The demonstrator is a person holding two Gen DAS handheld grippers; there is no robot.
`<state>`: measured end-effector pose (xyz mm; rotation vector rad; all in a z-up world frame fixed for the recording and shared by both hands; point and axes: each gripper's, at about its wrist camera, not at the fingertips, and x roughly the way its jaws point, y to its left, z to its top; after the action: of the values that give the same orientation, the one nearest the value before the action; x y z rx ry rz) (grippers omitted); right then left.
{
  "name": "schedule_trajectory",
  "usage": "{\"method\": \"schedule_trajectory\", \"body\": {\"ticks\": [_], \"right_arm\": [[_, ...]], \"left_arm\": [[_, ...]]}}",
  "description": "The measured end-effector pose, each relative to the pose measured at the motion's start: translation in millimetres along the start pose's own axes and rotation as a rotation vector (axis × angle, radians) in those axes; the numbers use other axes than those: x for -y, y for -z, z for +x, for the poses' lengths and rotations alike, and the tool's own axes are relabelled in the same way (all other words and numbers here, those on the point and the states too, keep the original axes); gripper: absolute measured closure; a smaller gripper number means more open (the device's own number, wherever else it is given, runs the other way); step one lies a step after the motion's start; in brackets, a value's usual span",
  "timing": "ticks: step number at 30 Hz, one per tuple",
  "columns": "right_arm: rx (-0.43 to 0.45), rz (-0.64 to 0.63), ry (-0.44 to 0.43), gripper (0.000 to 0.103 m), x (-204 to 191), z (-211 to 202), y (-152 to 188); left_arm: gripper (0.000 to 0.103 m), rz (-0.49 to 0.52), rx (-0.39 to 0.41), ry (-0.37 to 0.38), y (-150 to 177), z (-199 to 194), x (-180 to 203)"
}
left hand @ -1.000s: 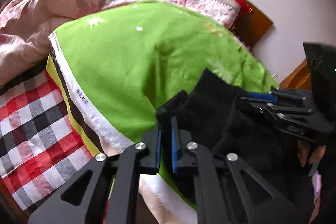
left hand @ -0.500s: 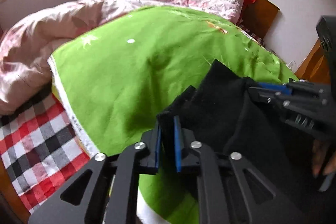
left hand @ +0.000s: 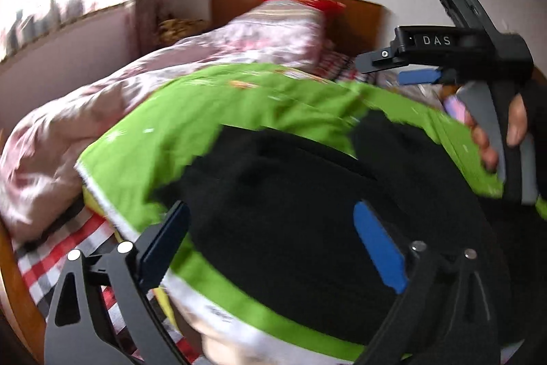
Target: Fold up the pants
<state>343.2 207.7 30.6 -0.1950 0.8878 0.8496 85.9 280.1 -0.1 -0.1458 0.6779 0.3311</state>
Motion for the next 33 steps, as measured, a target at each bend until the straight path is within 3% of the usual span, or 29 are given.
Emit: {"method": "schedule_trajectory", "body": {"ticks": [5, 11, 14, 15, 18, 19, 20, 22, 26, 29, 33], "right_arm": [[-0.071, 0.084, 0.121, 0.004, 65.5, -2.1, 51.6], [-0.078, 0.248, 0.066, 0.006, 104.3, 0.3, 81.4], [-0.103, 0.277, -0.039, 0.027, 98.1, 13.8, 89.3], [-0.101, 0.276, -0.036, 0.027, 93.7, 18.4, 90.2], [-0.084, 0.293, -0.03, 0.042, 87.5, 18.9, 89.6], [-0.078, 0.314, -0.022, 0.055, 89.7, 17.9, 89.5], [-0.062, 0.328, -0.018, 0.079, 92.9, 14.9, 89.8], [-0.002, 0.343, -0.036, 0.085, 96.6, 2.7, 91.1], [0.09, 0.213, -0.047, 0.086, 53.4, -27.2, 75.0], [0.143, 0.085, -0.11, 0.086, -1.2, -44.8, 53.6], [0.118, -0.091, -0.225, 0.086, -91.6, -35.6, 37.8]], "left_arm": [[0.005, 0.063, -0.065, 0.006, 19.2, 25.8, 34.2], [0.005, 0.109, -0.13, -0.021, 33.3, 46.0, 46.8], [0.005, 0.101, -0.137, -0.023, 32.4, 48.3, 45.7], [0.005, 0.097, -0.144, -0.021, 32.5, 49.4, 44.9], [0.005, 0.084, -0.148, -0.011, 33.5, 48.8, 42.7], [0.005, 0.082, -0.148, -0.009, 33.5, 48.8, 42.3], [0.005, 0.082, -0.148, -0.007, 33.4, 48.5, 42.1], [0.005, 0.077, -0.149, 0.001, 33.4, 47.6, 40.6], [0.005, 0.003, -0.136, 0.019, 30.7, 43.8, 24.0], [0.005, -0.129, -0.109, 0.003, 25.8, 36.2, -13.8], [0.005, -0.268, -0.089, -0.066, 23.7, 27.4, -66.6]]}}
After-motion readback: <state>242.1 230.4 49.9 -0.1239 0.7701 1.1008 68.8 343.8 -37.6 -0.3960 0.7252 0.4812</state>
